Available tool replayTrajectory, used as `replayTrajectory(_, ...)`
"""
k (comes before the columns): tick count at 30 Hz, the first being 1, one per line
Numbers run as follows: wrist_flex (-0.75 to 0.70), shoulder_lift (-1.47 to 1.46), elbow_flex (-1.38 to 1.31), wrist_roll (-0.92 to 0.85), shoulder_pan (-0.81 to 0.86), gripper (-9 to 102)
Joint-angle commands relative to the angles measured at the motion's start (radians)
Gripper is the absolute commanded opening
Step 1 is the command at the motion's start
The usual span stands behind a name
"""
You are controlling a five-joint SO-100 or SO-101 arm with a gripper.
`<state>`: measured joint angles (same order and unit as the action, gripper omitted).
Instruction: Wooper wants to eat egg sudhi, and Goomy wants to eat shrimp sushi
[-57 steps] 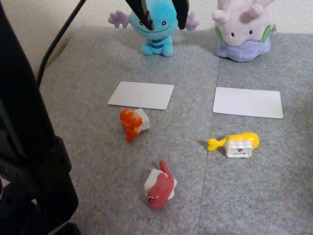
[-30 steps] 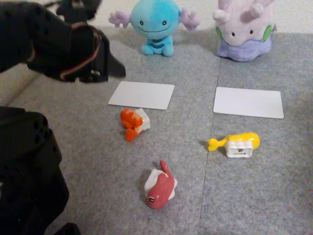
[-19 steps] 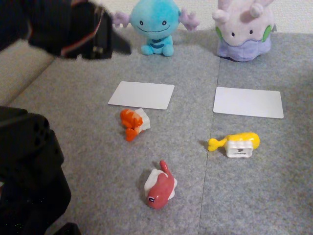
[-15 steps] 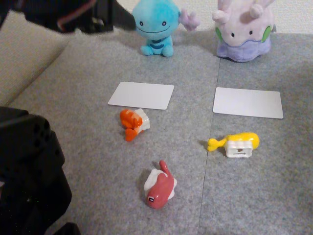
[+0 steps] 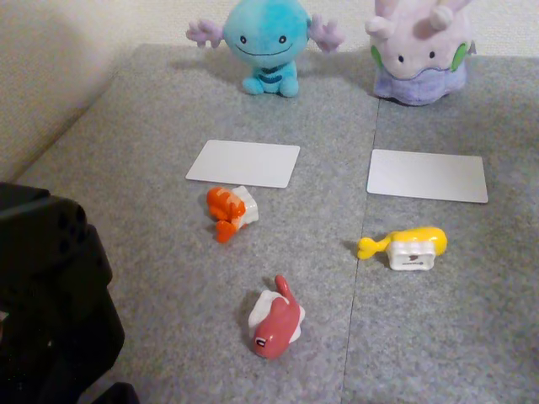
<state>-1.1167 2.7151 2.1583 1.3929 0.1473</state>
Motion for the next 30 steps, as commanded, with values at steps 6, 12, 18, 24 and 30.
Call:
replayTrajectory(6,-0.110,0.000,-0.167,-0.041,0.008,18)
replayTrajectory(12,-0.207,-0.117,-0.227,-0.126,0.158,18)
replayTrajectory(18,-0.117,-0.405,-0.267,-0.163,0.388,18)
replayTrajectory(24,-0.110,-0.640,-0.342,-0.120,0.506,18)
replayTrajectory(30,-0.089,-0.808,-0.422,0.025,0.615,18)
